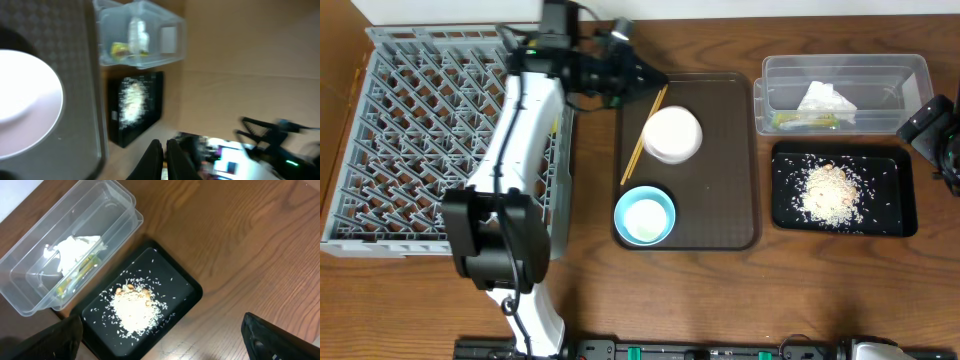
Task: Sort waste into correct bins and load items into the dishwasher
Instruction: 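Lift the white bowl with the left gripper and carry it toward the rack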
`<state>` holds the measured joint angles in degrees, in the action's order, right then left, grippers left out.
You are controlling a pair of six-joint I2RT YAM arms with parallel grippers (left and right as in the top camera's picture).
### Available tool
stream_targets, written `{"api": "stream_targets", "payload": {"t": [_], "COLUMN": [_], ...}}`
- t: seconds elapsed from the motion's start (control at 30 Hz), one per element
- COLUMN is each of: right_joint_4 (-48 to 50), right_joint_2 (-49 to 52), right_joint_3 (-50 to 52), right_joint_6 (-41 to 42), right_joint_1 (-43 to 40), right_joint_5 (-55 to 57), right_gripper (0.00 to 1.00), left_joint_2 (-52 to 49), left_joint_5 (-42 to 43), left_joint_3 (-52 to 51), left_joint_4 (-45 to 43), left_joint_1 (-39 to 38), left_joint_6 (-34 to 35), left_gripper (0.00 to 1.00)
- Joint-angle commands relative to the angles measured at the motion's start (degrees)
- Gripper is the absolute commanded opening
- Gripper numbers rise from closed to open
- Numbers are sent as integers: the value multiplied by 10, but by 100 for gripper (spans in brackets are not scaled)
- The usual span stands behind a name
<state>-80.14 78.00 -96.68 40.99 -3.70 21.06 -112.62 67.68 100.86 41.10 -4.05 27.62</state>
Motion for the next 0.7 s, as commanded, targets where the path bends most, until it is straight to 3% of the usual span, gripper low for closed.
{"api": "stream_targets", "payload": {"t": [0.0, 0.1, 0.23, 0.3, 0.33, 0.4, 0.47, 0.67], "right_joint_4": [-1, -1, -1, -1, -1, -1, -1, -1], "right_joint_2": [0, 0, 0, 0, 0, 0, 0, 0], "right_joint_3": [-1, -1, -1, -1, -1, -1, -1, -1], "right_joint_6": [1, 1, 1, 1, 1, 1, 1, 1], "right_joint_1": [-4, -4, -4, -4, -4, -4, -4, -4], "right_joint_5": [10, 10, 10, 10, 10, 10, 10, 10], "right_gripper": [99, 99, 99, 99, 99, 99, 99, 99], "left_joint_2": [8, 21, 35, 35, 35, 36, 40, 129], "left_joint_5": [103, 96, -14, -107, -201, -292, -341, -473], "left_joint_3": [4, 4, 4, 4, 4, 4, 5, 14], "left_joint_4": [8, 43, 123, 166, 185, 193, 193, 232], "left_joint_1": [70, 108, 103, 77, 53, 26, 10, 36], "left_joint_6": [10, -22, -131, -191, -203, -203, -203, -201], "left_gripper": [7, 7, 10, 17, 25, 34, 49, 63]}}
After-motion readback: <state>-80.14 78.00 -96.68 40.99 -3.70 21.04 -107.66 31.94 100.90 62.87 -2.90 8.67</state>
